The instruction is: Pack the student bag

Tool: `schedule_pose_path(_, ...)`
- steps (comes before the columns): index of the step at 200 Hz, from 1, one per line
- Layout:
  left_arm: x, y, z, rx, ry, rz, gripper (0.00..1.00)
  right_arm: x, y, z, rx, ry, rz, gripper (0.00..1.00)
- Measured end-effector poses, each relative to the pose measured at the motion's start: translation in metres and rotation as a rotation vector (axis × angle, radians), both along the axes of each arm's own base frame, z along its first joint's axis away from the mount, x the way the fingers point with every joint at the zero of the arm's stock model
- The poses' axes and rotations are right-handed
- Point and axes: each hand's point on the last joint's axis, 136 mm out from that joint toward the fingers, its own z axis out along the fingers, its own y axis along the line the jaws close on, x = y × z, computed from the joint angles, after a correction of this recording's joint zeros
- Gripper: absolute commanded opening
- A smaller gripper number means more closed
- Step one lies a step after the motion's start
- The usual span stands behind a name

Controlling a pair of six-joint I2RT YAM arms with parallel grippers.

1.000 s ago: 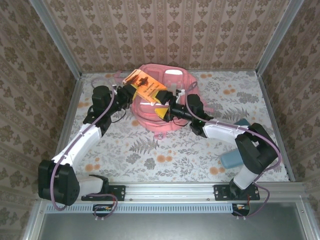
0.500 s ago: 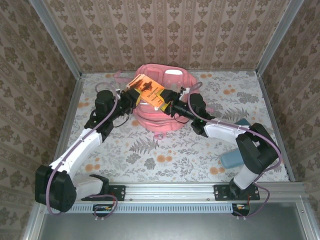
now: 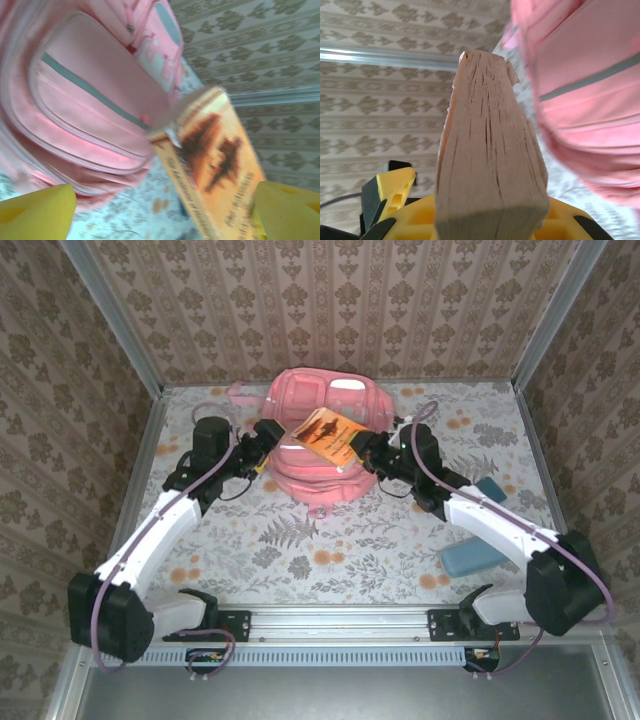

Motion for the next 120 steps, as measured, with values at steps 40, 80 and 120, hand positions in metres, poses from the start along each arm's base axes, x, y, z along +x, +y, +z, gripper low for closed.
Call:
schedule_pose_path(40,0.039,-0.014,-0.048,0.17,0.063,-0.107,0.86,-0.001,-0.046,-0.01,-0.209,-0.007,-0.065,0.15)
schedule_pose_path(80,0.094,-0.033,-0.079,0.303,0.068,-0.191,0.82,-0.002,-0.063,-0.023,-0.322,0.011,-0.065,0.16)
schedule_pose_path(120,0.121,-0.044,-0.125,0.377,0.132,-0.255,0.84,-0.003,-0.073,-0.033,-0.368,0.032,-0.062,0.16)
